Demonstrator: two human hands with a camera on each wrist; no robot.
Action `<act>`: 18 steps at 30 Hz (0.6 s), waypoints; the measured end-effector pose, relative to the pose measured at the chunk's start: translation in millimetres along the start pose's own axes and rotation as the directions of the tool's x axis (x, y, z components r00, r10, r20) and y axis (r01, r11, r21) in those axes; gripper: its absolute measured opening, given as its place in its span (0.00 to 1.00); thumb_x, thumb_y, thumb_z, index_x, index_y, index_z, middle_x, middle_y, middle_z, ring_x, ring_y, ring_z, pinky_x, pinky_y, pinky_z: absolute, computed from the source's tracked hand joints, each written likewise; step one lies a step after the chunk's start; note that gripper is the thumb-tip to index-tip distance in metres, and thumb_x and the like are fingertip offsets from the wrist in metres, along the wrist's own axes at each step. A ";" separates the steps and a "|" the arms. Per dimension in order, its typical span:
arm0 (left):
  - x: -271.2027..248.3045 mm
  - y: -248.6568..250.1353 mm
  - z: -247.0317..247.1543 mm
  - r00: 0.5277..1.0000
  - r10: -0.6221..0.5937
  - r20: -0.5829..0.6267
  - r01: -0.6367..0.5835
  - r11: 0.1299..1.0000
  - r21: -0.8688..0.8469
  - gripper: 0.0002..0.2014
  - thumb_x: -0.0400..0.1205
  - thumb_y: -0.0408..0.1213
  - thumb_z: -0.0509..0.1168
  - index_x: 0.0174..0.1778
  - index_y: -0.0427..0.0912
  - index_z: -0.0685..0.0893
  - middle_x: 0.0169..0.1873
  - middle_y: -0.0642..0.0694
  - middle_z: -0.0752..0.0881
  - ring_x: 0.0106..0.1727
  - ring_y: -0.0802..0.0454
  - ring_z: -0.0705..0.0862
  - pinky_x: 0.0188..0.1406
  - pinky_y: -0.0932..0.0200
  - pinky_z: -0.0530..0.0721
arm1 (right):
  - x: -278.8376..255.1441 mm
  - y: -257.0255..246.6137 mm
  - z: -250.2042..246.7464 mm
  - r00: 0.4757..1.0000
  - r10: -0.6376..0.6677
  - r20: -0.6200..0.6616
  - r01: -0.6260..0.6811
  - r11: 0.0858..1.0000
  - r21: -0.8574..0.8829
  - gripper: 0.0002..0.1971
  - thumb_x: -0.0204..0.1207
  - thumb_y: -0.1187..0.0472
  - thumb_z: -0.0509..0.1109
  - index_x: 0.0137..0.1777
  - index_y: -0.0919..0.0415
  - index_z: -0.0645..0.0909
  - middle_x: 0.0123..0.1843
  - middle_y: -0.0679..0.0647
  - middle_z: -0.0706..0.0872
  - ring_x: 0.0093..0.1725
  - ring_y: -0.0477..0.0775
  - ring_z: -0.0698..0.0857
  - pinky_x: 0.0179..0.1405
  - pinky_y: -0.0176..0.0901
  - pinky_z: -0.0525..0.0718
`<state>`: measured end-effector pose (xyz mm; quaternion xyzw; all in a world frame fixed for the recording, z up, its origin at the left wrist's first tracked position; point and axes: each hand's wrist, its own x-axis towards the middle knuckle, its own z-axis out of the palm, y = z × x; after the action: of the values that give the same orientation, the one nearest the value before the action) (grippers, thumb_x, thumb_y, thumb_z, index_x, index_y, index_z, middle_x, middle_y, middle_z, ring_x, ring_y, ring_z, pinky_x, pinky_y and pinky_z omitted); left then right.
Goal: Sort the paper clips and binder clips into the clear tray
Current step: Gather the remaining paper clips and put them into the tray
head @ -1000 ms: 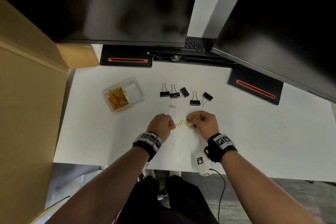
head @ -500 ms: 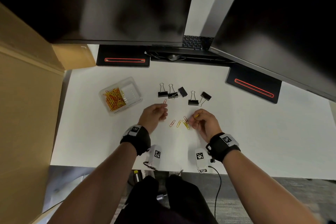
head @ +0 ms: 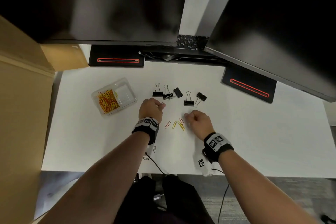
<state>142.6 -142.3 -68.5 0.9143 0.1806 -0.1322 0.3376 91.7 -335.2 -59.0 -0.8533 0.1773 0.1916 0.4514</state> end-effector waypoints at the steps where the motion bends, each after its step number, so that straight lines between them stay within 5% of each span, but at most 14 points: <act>1: 0.8 1.5 -0.6 1.000 0.000 0.011 0.000 1.000 -0.001 0.11 0.81 0.46 0.69 0.50 0.42 0.86 0.54 0.41 0.84 0.58 0.43 0.84 0.48 0.57 0.76 | -1.1 -0.1 1.1 0.999 -0.049 0.020 0.051 0.991 -0.122 0.17 0.77 0.47 0.68 0.32 0.55 0.73 0.27 0.51 0.79 0.28 0.50 0.76 0.31 0.44 0.76; 6: -1.7 -1.2 -3.5 0.991 0.107 0.078 -0.119 0.978 0.169 0.14 0.85 0.45 0.62 0.51 0.37 0.83 0.53 0.38 0.80 0.55 0.42 0.81 0.52 0.54 0.78 | 0.0 -3.5 13.1 0.985 -0.143 0.097 0.170 0.902 -0.396 0.12 0.78 0.47 0.68 0.50 0.56 0.76 0.37 0.52 0.86 0.41 0.55 0.84 0.39 0.49 0.83; 10: -9.6 -13.5 -12.3 0.997 -0.005 0.075 0.020 0.978 -0.207 0.07 0.87 0.40 0.60 0.52 0.41 0.81 0.43 0.47 0.87 0.41 0.53 0.83 0.37 0.65 0.75 | 5.3 -9.1 19.6 0.989 -0.121 0.083 0.144 0.899 -0.413 0.12 0.77 0.49 0.70 0.49 0.58 0.78 0.40 0.53 0.87 0.42 0.56 0.84 0.41 0.48 0.83; 14: -15.2 -19.8 -17.7 0.939 -0.021 0.342 0.259 0.697 -0.669 0.11 0.87 0.32 0.57 0.57 0.35 0.84 0.36 0.45 0.86 0.33 0.51 0.80 0.34 0.60 0.79 | 11.5 -14.7 22.3 0.996 -0.034 0.087 0.063 0.931 -0.359 0.06 0.76 0.55 0.71 0.43 0.57 0.81 0.41 0.51 0.87 0.43 0.53 0.84 0.39 0.42 0.79; 18: -31.4 -16.1 -28.7 0.867 -0.052 0.496 0.484 0.325 -0.813 0.11 0.82 0.33 0.61 0.36 0.35 0.84 0.30 0.41 0.84 0.28 0.49 0.79 0.32 0.57 0.74 | 11.2 -15.1 19.5 0.989 -0.037 0.144 0.085 0.936 -0.343 0.06 0.76 0.56 0.67 0.40 0.56 0.80 0.41 0.50 0.87 0.42 0.52 0.84 0.39 0.42 0.78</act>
<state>111.0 -119.4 -45.2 0.4786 0.3056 -0.2389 0.7877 105.3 -312.3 -64.0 -0.9097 0.0830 0.2630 0.3103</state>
